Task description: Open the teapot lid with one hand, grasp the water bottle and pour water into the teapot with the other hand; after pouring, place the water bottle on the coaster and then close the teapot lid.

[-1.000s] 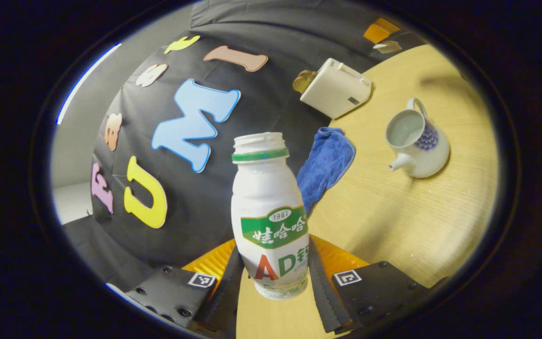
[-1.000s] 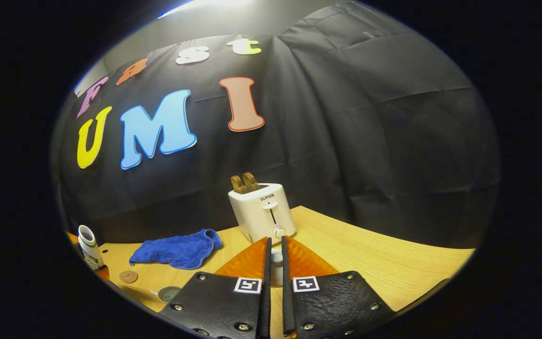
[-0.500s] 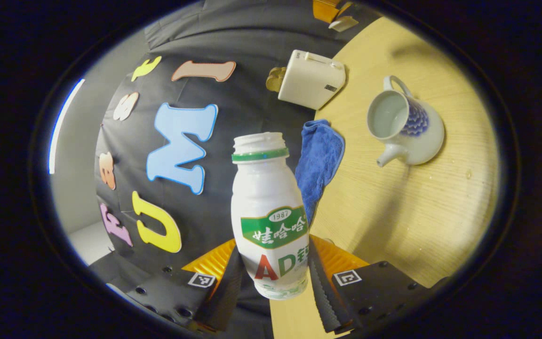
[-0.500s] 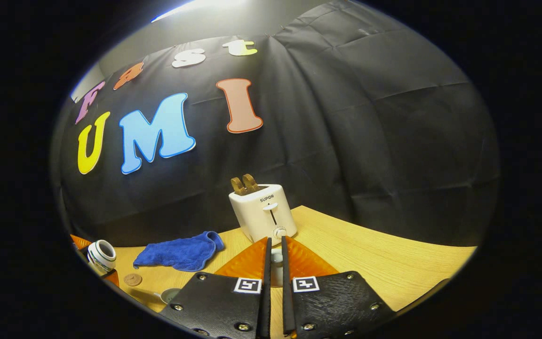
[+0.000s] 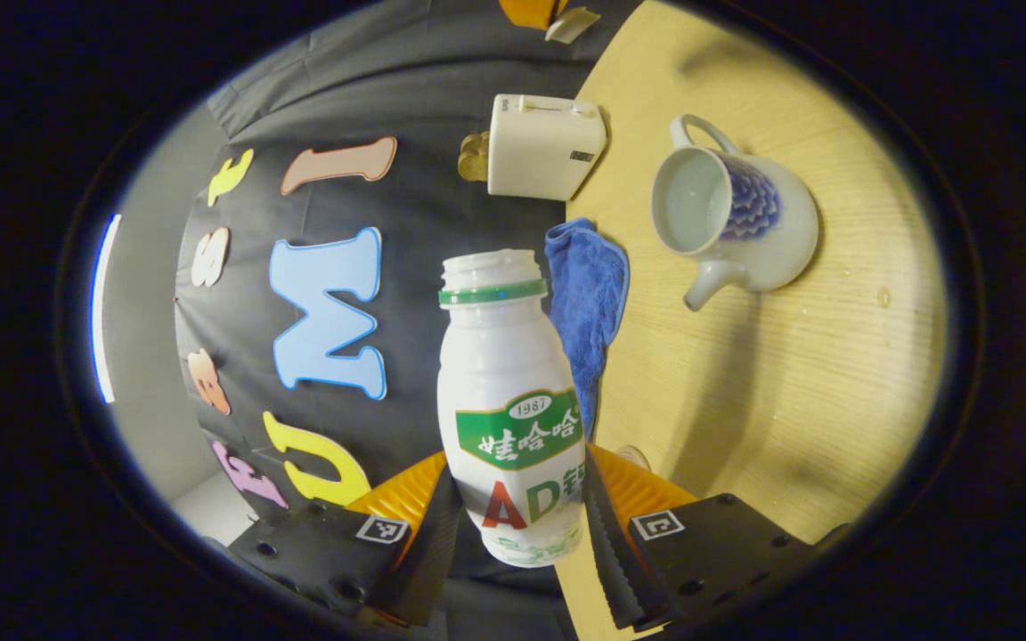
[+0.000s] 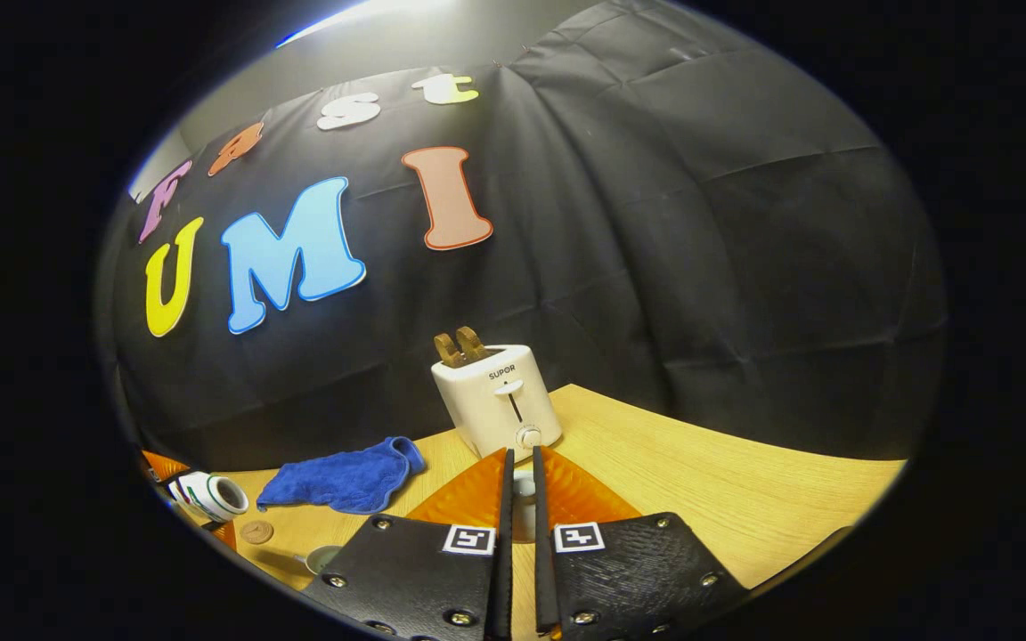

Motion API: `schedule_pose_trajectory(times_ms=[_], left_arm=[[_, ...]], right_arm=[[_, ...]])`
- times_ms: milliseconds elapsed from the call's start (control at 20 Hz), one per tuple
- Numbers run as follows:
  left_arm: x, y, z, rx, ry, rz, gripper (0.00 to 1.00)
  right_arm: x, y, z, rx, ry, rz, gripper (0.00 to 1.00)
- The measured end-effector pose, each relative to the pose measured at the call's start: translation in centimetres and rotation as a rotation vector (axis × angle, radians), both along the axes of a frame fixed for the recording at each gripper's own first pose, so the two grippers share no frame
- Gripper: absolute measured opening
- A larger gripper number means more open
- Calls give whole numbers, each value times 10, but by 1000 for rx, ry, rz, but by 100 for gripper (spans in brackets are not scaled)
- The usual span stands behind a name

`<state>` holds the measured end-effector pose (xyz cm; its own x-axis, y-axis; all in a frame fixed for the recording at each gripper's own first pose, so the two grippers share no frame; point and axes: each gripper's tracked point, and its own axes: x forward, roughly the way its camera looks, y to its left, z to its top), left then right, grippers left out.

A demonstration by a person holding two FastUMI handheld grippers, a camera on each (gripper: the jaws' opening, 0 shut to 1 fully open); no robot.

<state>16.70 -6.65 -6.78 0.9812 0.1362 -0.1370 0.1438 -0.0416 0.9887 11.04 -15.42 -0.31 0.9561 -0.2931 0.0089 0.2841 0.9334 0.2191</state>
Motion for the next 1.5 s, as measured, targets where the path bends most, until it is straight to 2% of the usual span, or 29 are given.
schedule_pose_trajectory(times_ms=[300,750,1150,1500], left_arm=[[1,-8,1,97,-13,-20,82],[1,-15,9,192,-43,-39,82],[1,-21,13,257,-60,-64,82],[1,-23,14,272,-57,-68,82]], right_arm=[[0,-1,-1,11,2,3,10],[-1,0,-1,22,3,9,10],[-1,-1,-1,32,5,14,10],[-1,-1,-3,47,9,18,10]])
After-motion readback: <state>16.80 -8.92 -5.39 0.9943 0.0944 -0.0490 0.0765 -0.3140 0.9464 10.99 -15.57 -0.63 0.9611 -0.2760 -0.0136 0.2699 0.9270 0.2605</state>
